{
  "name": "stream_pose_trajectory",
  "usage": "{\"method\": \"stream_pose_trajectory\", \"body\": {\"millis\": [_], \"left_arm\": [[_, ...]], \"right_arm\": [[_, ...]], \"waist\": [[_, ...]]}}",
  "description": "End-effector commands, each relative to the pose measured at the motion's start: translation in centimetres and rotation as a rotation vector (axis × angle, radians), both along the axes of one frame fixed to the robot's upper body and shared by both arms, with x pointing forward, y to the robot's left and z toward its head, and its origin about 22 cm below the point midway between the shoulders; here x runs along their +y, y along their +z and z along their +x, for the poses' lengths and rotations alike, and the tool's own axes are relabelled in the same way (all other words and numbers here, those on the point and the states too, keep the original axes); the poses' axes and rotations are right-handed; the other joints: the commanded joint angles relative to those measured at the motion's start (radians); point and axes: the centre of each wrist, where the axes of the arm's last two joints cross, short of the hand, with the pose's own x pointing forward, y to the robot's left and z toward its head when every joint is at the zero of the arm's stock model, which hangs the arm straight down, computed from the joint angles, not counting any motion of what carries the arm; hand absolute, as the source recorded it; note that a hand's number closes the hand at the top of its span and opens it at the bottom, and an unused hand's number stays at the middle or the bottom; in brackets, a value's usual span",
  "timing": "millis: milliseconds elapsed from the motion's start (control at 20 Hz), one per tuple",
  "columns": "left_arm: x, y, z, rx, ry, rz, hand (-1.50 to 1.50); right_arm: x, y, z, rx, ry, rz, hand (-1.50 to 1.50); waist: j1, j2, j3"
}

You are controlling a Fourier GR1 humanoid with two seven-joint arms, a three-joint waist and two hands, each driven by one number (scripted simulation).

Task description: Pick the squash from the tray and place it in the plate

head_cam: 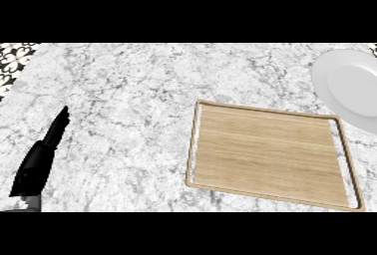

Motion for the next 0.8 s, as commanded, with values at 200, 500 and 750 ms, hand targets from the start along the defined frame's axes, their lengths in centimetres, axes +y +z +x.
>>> {"method": "stream_pose_trajectory", "body": {"millis": [200, 500, 750], "left_arm": [[0.0, 0.4, 0.6, 0.007, -0.009, -0.002, 0.0], [-0.7, -0.9, 0.5, 0.015, -0.007, -0.005, 0.0], [0.3, 0.3, 1.0, 0.008, 0.006, 0.001, 0.0]], "right_arm": [[1.8, -1.0, 2.5, 0.118, 0.2, 0.056, 1.5], [5.6, -4.6, 5.8, 0.252, 0.254, -0.032, 1.5], [6.6, -7.3, 6.5, 0.295, 0.279, -0.029, 1.5]], "waist": [[0.015, -0.003, -0.004], [0.005, -0.004, -0.006], [-0.005, -0.005, -0.005]]}}
